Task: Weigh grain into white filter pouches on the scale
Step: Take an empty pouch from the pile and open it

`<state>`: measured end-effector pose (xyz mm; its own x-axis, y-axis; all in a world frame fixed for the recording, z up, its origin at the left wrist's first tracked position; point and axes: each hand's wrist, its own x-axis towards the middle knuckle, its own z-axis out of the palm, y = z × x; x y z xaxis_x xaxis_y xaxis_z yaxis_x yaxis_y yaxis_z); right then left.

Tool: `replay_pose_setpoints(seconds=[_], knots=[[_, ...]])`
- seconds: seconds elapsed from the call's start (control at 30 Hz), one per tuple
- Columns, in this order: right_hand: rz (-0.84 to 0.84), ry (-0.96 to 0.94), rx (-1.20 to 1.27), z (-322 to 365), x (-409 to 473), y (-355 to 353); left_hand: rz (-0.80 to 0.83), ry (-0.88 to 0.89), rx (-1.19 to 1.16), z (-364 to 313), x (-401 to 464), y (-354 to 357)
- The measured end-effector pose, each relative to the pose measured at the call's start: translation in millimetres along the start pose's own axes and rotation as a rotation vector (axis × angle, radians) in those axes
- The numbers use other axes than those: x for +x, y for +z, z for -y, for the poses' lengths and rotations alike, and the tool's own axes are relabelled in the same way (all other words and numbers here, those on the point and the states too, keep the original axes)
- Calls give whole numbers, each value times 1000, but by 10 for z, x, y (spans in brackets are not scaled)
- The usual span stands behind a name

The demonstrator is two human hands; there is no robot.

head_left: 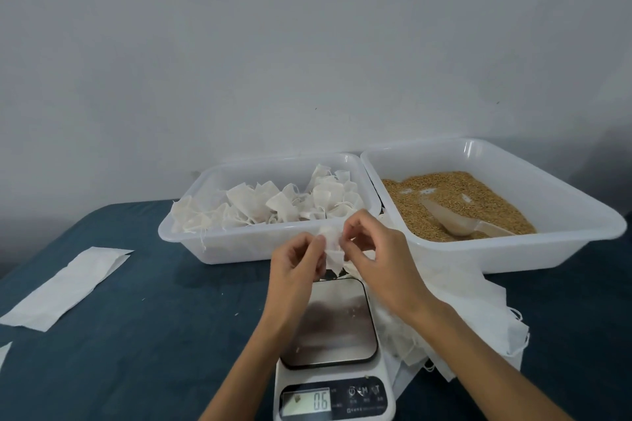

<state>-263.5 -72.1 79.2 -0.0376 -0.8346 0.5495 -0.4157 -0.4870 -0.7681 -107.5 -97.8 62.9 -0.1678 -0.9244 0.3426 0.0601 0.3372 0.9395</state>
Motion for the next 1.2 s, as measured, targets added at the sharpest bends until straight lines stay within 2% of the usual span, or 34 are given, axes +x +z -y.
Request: replay_pose_setpoints(seconds=[0.1,0.3,0.43,0.6,0.73,0.8,0.93,1.03,1.1,1.2], knots=[[17,13,59,11,-15,31,65,52,31,-27,-34,39],[40,181,369,48,24,-47,104,121,90,-31,-61,49],[87,201,391,44,37,-63,85,127,124,-42,-53,40],[65,129,309,-42,55,-72,36,60,91,-40,-73,20],[20,13,-23,-114,29,-16,-11,62,81,-51,-70,24],[5,8,-61,-105,5,8,-7,67,120,-49,-74,32],[125,85,70,-30,8,7,46,178,279,-19,-84,57],[91,54,118,-21,42,-29,102,254,349,-25,-108,94],[2,75,241,-20,63,-57,4,229,311,-26,-101,87],[-97,190,407,-48,82,-96,-124,72,104,-44,-63,36]])
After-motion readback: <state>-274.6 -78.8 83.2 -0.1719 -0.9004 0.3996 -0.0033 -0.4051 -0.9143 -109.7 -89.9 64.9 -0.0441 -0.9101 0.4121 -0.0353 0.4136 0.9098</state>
